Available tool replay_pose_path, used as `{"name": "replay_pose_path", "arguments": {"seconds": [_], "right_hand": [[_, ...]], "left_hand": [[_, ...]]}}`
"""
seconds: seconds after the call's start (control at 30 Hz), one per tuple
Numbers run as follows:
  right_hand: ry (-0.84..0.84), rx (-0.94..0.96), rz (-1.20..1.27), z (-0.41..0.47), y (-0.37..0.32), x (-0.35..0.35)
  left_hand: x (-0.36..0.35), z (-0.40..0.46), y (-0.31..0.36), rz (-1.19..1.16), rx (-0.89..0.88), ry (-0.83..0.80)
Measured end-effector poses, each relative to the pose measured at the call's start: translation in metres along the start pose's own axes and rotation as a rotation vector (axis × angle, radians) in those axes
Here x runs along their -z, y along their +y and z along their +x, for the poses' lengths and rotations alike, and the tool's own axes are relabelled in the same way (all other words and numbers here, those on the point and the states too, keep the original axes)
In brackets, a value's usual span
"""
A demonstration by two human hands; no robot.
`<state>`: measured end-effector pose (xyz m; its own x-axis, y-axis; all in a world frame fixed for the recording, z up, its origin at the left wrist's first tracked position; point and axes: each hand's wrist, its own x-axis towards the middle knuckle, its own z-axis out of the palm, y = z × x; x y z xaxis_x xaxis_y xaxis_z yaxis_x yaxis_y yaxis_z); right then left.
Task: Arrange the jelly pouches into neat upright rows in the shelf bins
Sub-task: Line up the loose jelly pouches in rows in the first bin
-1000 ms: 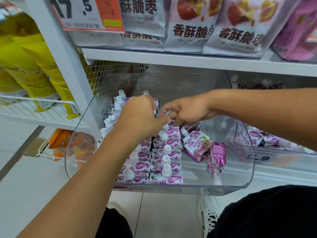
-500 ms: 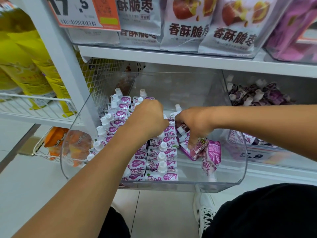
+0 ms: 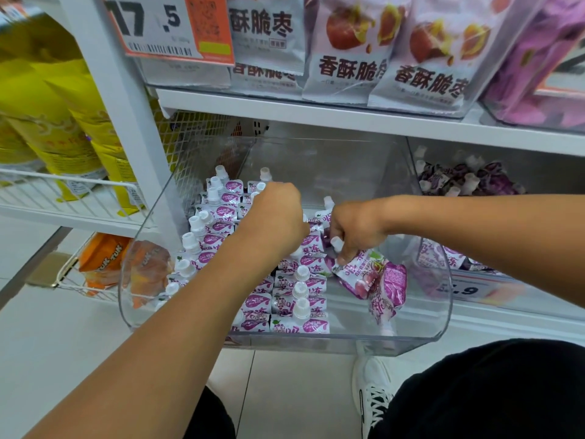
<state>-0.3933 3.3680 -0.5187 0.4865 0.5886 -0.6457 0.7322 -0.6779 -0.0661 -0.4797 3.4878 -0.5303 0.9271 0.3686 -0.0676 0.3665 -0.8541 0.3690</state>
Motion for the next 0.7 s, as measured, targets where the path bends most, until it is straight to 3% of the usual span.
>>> {"name": "replay_pose_path", "arguments": {"seconds": [0.07,0.17,0.27,0.33,0.47,0.63,0.7], "right_hand": [[0.226,-0.035,-0.109,-0.014,0.008,0.006],[0.639,-0.07,-0.007,-0.031,0.028,0.018],[0.797,0.023,0.139,-0.028,0.028,0.018],[0.765,0.083,0.202,-0.014,0.018,0.018],[0.537,0.156,0.222,0.019,0.0,0.027],[0.181,0.182,0.696,0.039,0.003,0.03],[0.059,0.173,0.863,0.042,0.011,0.025]], "left_hand": [[-0.002,-0.002,-0.001,0.004,-0.018,0.013],[-0.003,-0.005,-0.002,-0.003,-0.031,0.012],[0.0,-0.008,-0.004,-0.017,-0.043,-0.005],[0.0,-0.01,-0.005,-0.02,-0.048,0.002],[0.003,-0.018,-0.005,-0.01,-0.025,0.035],[0.014,-0.016,-0.015,-0.069,-0.029,0.194],[0.016,-0.007,-0.02,-0.051,-0.061,0.181]]}}
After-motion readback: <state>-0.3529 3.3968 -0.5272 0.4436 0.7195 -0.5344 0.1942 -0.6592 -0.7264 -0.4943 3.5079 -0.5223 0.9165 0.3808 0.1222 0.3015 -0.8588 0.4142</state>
